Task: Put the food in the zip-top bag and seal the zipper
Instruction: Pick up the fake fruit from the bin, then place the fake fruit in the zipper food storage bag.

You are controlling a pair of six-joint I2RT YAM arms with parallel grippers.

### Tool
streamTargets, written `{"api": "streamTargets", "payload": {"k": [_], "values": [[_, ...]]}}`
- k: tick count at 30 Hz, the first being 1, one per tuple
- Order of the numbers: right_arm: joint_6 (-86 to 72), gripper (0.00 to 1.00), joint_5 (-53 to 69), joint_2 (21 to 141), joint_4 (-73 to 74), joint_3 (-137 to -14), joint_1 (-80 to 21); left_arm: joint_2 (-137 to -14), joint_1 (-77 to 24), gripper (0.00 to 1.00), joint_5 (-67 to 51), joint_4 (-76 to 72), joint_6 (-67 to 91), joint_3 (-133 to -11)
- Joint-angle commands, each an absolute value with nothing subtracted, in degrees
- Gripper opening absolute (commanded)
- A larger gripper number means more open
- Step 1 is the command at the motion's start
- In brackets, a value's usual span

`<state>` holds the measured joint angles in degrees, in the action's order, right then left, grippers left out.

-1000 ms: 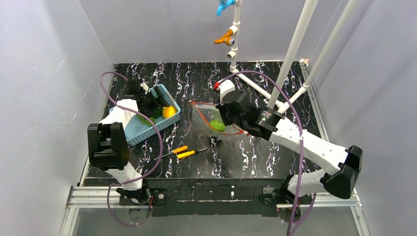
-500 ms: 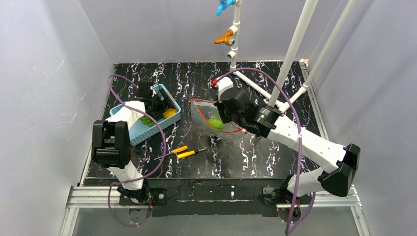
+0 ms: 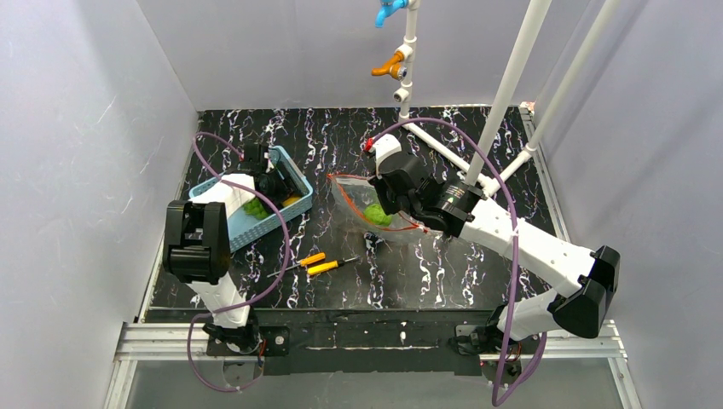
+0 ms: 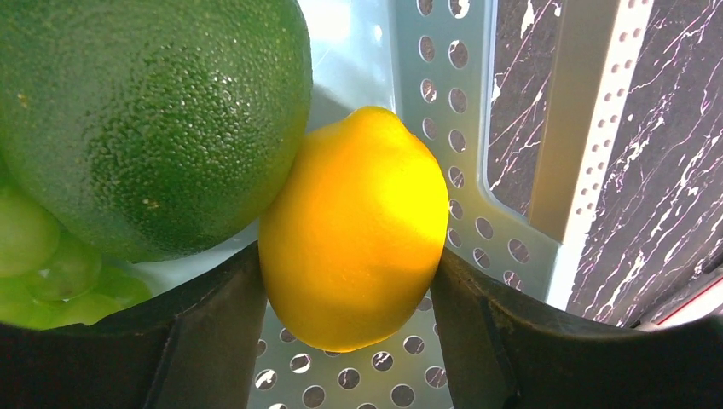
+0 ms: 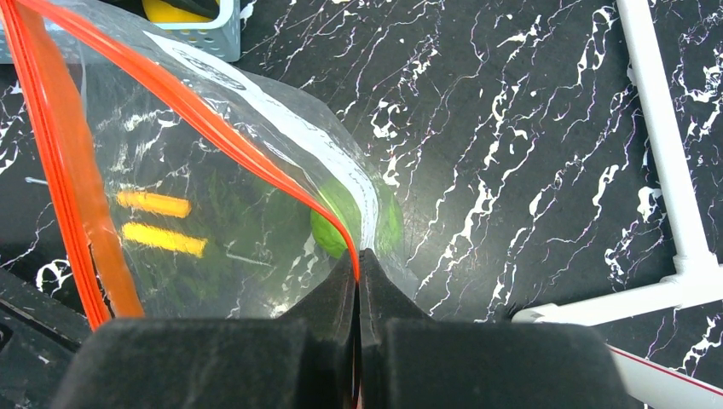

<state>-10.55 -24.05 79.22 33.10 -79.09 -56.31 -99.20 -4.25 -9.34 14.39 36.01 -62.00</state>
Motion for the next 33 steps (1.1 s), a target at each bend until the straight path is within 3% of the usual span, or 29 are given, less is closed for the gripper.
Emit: {"api": "streamTargets", "payload": {"k": [1, 19, 25, 29, 33], "values": [[-10.9, 0.01, -24.3, 78.1, 32.2, -81.6, -56.5, -97.5, -4.0, 0.51, -6.7, 16.3, 33.8, -63.9], [-12.5, 0.01, -23.5, 77.8, 32.9, -81.2, -56.6, -81.4, -7.9, 0.25, 1.5, 14.9, 20.5, -60.7], [-12.5, 0.01, -23.2, 78.2, 32.5, -81.7, -56.5, -72.7, -12.3, 0.25, 1.4, 14.6, 17.6, -58.2], [-12.0, 0.01, -23.3, 78.0, 31.8, -81.0, -56.5, -64.3, -12.6, 0.24, 0.3, 21.2, 25.0, -57.4], [-12.0, 0.01, -22.9, 78.0, 31.6, -81.1, -56.5, -55.8, -12.5, 0.28, -14.4, 25.0, 32.1, -57.8]]}}
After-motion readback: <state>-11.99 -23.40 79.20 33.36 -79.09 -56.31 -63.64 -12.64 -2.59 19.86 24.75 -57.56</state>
